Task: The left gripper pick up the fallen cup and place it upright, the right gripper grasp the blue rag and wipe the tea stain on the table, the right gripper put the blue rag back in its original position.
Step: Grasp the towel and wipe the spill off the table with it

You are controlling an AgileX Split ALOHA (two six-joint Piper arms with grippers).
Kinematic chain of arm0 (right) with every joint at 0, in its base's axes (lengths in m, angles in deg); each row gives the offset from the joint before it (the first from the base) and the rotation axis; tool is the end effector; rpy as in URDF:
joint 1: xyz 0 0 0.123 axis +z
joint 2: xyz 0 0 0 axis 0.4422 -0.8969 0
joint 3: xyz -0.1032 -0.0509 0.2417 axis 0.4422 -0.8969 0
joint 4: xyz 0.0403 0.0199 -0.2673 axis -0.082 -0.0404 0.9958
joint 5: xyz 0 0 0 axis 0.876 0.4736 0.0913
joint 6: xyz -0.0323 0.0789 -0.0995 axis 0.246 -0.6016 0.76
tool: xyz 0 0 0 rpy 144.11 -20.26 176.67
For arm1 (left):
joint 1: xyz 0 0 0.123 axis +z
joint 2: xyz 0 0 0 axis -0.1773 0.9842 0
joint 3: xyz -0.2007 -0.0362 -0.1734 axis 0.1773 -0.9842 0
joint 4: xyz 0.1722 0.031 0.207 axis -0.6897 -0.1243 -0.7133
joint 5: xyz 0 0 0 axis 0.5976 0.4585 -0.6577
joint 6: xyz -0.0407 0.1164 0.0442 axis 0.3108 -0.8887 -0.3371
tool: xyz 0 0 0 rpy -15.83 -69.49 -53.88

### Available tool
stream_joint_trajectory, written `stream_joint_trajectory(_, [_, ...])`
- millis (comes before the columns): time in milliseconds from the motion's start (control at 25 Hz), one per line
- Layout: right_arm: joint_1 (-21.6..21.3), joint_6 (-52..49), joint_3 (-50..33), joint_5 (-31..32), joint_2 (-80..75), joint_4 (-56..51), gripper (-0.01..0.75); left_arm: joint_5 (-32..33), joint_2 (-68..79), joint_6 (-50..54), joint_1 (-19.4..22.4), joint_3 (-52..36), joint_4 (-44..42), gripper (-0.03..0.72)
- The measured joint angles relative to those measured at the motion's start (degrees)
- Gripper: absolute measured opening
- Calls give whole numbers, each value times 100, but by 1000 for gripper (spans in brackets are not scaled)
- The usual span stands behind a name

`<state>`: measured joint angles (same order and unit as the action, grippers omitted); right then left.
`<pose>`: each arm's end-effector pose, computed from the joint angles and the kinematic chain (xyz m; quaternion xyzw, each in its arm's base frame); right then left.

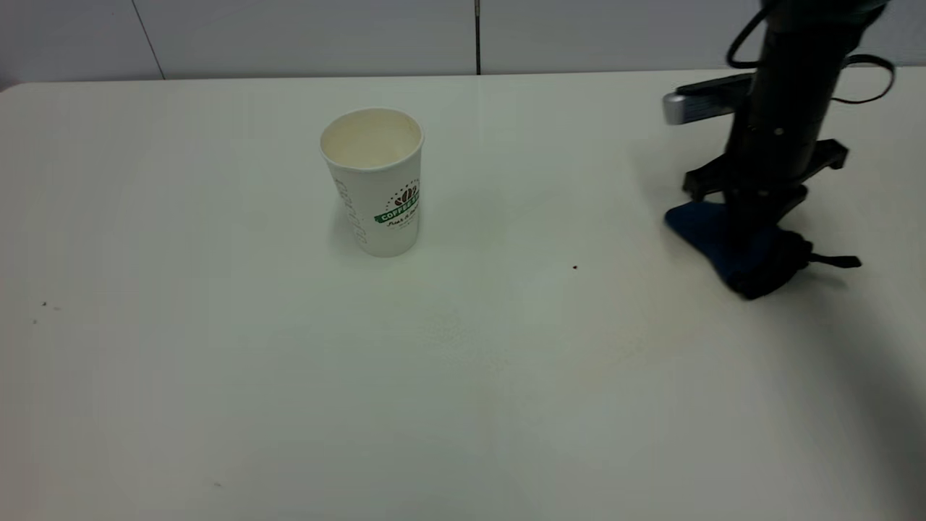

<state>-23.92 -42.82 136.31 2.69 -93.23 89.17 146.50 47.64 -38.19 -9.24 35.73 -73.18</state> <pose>0.4746 0.0172 -0.0708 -0.0883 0.9950 -0.0101 0.0448 0.0607 0.0079 0.2565 -0.0117 0.8688 0.0323 0.4939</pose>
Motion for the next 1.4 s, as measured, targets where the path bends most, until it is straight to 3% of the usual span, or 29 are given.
stream_joint_trajectory(200, [-158,-247,0,-331,0,168,74,0,0,0,0,0,0,526])
stream_joint_trajectory(560, [623,-146,0,-342,40,-132,75,0,0,0,0,0,0,526])
stream_joint_trajectory(1040, [1557,1020,-107,1906,416,-2000,76,0,0,0,0,0,0,526])
stream_joint_trajectory(1400, [1485,1440,-459,1726,155,-1774,76,0,0,0,0,0,0,526])
